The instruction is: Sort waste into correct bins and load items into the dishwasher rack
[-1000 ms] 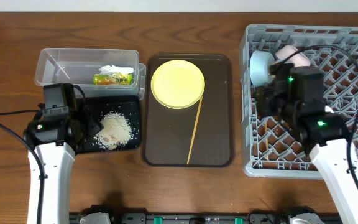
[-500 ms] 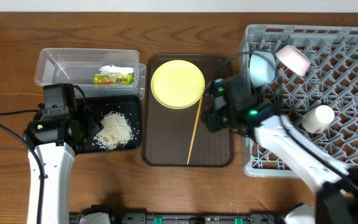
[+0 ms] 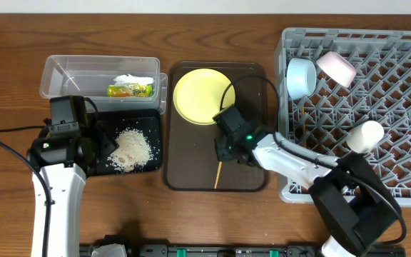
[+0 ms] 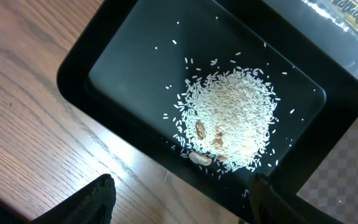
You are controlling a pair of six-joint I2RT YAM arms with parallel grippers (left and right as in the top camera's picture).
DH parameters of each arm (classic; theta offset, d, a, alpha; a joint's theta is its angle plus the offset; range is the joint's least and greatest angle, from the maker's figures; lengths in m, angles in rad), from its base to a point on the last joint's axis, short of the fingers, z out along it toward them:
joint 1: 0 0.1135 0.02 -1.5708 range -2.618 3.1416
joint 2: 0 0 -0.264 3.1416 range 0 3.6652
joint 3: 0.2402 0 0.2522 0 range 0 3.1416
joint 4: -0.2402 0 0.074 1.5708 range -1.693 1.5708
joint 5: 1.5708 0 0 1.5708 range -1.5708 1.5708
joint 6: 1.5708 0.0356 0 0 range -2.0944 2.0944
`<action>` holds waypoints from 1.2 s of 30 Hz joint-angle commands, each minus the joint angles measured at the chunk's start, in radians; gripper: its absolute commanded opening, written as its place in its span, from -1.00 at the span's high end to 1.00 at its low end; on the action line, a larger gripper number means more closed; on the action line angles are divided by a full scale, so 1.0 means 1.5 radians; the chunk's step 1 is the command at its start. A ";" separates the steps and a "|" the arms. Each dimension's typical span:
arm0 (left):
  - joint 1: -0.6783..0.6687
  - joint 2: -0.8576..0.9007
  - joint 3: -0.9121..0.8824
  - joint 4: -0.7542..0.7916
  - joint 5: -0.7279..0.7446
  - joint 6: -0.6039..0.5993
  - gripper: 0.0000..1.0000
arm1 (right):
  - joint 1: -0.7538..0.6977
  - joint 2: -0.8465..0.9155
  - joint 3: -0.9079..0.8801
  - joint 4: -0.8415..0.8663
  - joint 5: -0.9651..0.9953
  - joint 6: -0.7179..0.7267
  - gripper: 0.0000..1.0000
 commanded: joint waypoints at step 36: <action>0.003 0.004 0.008 -0.001 -0.001 -0.002 -0.43 | -0.343 -0.369 -0.008 -0.270 0.104 -0.233 0.98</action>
